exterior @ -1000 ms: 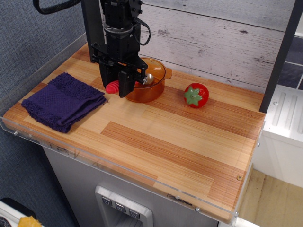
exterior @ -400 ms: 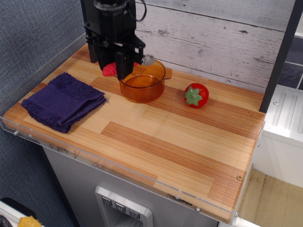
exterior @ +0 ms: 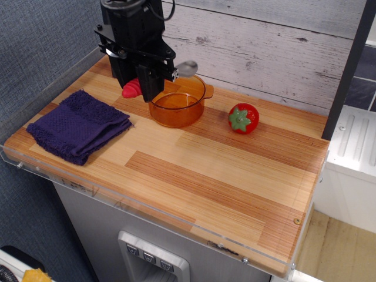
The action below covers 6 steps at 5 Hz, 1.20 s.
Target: Put the spoon on the right hand side of the table.
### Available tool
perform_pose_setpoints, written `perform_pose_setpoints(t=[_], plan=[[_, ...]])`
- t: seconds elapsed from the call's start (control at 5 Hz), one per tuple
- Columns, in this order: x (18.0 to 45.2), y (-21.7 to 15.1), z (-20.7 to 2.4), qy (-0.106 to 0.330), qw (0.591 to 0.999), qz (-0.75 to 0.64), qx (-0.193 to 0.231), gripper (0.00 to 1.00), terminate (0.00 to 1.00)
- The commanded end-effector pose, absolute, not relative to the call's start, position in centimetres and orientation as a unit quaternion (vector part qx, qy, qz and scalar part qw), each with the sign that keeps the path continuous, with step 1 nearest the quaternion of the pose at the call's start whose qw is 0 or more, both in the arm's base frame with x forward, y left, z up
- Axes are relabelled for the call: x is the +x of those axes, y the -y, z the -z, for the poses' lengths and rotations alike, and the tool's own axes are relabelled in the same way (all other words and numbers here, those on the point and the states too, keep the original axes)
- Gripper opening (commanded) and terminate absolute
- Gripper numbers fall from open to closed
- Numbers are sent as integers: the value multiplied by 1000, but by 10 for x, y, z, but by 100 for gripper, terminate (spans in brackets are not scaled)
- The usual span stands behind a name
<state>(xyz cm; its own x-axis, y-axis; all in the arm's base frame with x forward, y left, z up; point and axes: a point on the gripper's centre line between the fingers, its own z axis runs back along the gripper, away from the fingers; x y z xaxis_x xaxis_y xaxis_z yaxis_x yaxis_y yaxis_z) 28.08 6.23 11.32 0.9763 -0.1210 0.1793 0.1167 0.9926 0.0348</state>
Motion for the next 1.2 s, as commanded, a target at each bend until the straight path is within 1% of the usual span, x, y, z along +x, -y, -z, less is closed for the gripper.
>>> perform_pose_setpoints(t=[0.0, 0.2, 0.4, 0.6, 1.0], plan=[[264, -5, -117, 140, 984, 109, 14, 0, 0], [257, 28, -108, 150, 980, 131, 24, 0, 0], [256, 53, -98, 162, 976, 146, -7, 0, 0], [257, 68, -79, 153, 976, 156, -3, 0, 0], [272, 82, -34, 147, 976, 161, 12, 0, 0]])
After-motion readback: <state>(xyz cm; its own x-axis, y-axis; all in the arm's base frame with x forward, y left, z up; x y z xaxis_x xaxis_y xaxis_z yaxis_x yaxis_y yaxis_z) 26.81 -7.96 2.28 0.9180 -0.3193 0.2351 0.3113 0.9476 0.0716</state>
